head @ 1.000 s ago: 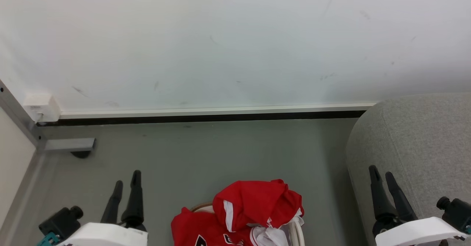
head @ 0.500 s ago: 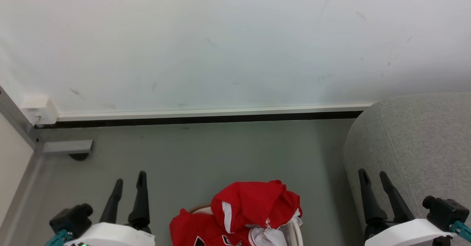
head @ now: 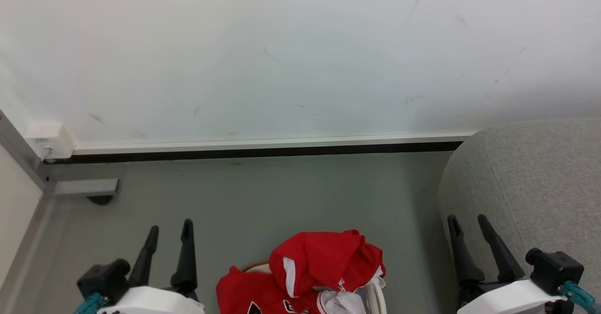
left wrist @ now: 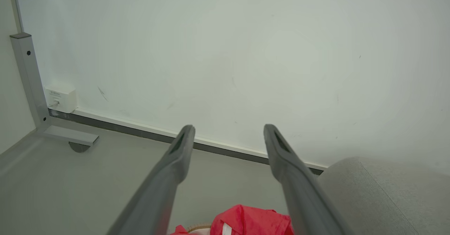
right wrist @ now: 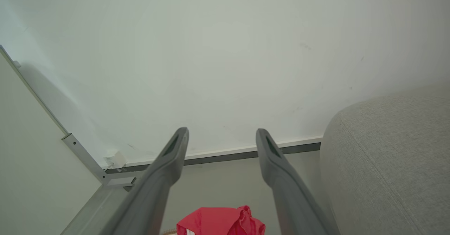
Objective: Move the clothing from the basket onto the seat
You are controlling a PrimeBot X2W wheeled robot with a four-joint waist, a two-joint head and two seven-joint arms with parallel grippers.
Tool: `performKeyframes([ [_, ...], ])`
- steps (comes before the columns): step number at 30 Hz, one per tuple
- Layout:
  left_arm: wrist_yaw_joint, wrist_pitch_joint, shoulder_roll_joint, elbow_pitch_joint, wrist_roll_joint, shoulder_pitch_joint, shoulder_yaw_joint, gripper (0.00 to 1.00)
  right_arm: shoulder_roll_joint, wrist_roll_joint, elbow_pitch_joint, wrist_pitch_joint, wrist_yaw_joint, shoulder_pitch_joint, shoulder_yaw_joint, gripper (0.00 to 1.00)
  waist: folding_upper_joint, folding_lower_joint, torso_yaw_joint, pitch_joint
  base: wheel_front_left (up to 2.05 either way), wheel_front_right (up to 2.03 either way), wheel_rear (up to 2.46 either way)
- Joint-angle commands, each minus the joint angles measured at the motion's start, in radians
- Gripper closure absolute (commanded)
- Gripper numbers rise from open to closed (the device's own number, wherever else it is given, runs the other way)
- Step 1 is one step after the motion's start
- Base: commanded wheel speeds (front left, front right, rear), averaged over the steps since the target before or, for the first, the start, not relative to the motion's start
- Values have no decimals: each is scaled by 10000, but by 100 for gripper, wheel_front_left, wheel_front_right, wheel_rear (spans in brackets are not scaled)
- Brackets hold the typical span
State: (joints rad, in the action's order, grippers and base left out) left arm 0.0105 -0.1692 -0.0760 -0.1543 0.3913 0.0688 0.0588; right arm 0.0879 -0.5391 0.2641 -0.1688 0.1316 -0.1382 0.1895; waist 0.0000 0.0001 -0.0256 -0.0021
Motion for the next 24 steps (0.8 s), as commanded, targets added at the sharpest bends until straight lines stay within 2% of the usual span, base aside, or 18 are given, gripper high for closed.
performKeyframes([
  [1,-27,-128,-112,104,-303,-58,10,0,2,286,5,-125,-11,-163,39,0,0,-1,-7,2,0,0,0],
  [24,-118,-617,8,107,-2143,-124,-53,0,-122,1864,7,-622,-15,-147,-104,0,0,-1,-121,-7,0,0,0],
])
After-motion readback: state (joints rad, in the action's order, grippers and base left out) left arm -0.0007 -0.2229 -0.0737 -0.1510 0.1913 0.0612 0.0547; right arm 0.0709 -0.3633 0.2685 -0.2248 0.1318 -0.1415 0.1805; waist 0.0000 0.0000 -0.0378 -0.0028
